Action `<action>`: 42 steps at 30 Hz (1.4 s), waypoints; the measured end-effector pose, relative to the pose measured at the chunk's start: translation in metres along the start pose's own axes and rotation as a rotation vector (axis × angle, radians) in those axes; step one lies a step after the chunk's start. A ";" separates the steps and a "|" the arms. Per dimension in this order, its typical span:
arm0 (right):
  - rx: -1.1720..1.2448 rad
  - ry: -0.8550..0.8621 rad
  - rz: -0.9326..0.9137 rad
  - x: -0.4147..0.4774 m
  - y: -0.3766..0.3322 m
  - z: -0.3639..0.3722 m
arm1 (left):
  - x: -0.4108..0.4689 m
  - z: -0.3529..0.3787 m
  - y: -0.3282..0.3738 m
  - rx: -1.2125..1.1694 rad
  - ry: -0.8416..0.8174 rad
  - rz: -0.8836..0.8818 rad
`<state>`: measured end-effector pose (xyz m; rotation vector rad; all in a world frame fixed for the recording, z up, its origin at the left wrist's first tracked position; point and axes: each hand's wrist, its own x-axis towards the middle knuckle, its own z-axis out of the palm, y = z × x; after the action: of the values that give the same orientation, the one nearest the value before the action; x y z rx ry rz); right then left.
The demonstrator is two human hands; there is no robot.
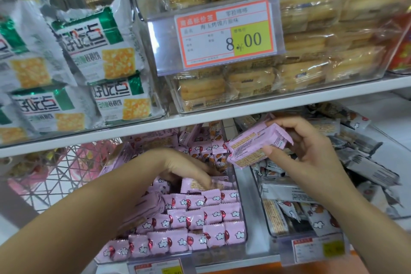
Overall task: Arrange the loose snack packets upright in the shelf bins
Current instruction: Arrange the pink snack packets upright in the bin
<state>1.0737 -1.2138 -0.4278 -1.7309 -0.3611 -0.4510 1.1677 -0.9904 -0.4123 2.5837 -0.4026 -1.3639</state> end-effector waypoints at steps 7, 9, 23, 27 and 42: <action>-0.007 -0.004 0.013 0.000 -0.001 0.000 | -0.005 0.003 0.000 0.014 -0.014 0.037; -0.007 -0.004 0.017 0.000 -0.001 0.000 | -0.006 0.002 -0.001 0.019 -0.007 0.058; -0.013 0.019 -0.041 0.002 -0.003 0.008 | -0.011 0.001 -0.010 -0.021 0.136 0.151; -0.037 0.043 -0.102 0.001 -0.004 0.011 | -0.028 0.001 -0.011 0.098 0.261 0.172; -0.197 0.061 -0.263 -0.030 -0.020 0.035 | -0.116 0.061 -0.044 0.157 0.948 0.215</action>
<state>1.0414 -1.1750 -0.4315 -1.8633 -0.5170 -0.7490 1.0611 -0.9134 -0.3695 2.8242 -0.5844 0.0331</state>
